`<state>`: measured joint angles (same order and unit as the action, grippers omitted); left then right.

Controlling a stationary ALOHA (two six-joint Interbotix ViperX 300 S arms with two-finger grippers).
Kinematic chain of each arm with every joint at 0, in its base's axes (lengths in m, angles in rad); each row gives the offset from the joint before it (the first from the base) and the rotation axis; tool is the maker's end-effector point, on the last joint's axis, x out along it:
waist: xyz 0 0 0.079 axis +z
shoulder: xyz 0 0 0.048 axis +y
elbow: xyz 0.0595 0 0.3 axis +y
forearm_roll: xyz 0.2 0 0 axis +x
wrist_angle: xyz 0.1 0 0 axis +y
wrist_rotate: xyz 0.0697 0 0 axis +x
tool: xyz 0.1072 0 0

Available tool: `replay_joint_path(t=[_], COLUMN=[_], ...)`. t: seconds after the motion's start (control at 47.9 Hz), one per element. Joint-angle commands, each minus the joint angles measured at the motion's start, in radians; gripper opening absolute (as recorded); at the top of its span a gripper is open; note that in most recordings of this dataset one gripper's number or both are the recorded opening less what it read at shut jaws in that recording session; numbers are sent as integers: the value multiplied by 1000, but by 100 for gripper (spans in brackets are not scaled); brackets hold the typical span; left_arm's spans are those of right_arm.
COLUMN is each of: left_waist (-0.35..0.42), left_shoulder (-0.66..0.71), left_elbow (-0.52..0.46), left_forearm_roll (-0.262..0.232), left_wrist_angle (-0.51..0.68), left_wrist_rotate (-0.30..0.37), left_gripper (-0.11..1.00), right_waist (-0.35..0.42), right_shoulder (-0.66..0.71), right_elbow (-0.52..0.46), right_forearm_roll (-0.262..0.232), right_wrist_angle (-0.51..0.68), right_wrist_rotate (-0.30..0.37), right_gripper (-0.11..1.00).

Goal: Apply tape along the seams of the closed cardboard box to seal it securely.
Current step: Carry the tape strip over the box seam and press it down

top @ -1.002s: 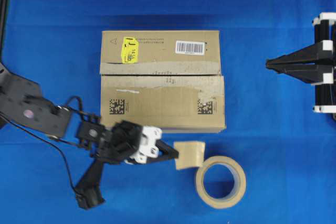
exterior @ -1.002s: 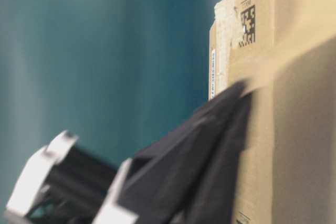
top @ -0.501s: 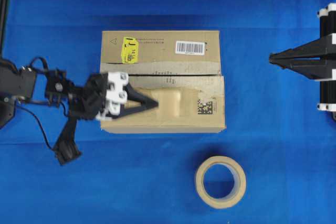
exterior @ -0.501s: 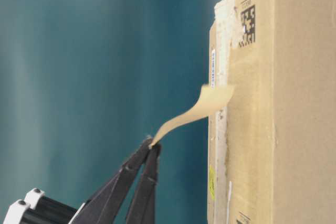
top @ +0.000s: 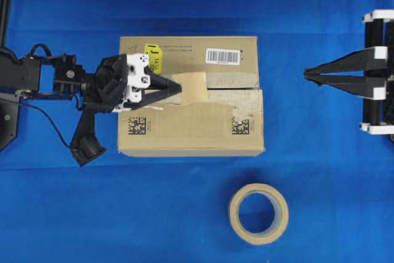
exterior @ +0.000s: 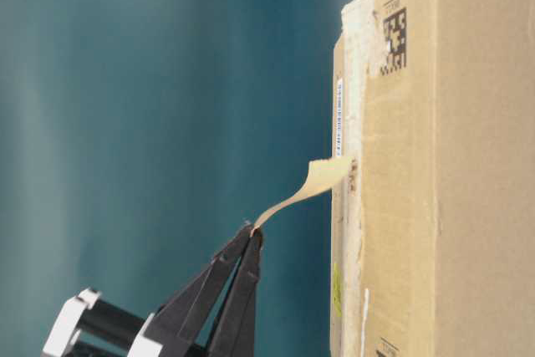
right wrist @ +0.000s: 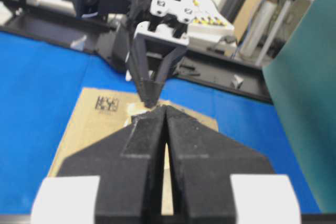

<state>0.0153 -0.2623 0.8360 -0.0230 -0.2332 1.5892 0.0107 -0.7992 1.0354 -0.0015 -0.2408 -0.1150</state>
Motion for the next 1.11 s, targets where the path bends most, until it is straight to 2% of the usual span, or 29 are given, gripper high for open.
replay_joint_path(t=[0.0, 0.271, 0.564, 0.835, 1.086], left_waist=[-2, 5, 15, 21, 25], left_shoulder=[2, 37, 31, 34, 34], left_elbow=[-34, -72, -64, -67, -69], left_forearm_roll=[2, 2, 2, 2, 2], left_wrist_angle=[5, 44, 106, 169, 193], left_wrist_rotate=[0, -3, 8, 12, 12], left_gripper=[0, 0, 0, 0, 0], right_waist=[-3, -5, -5, -9, -41], right_shoulder=[9, 15, 60, 178, 347], right_elbow=[-29, -29, -31, -52, -121], right_forearm_roll=[-3, -3, -3, 6, 46], right_wrist_angle=[-14, -14, -37, -103, -187], right_wrist_rotate=[-2, 0, 0, 20, 40], right_gripper=[0, 0, 0, 0, 0])
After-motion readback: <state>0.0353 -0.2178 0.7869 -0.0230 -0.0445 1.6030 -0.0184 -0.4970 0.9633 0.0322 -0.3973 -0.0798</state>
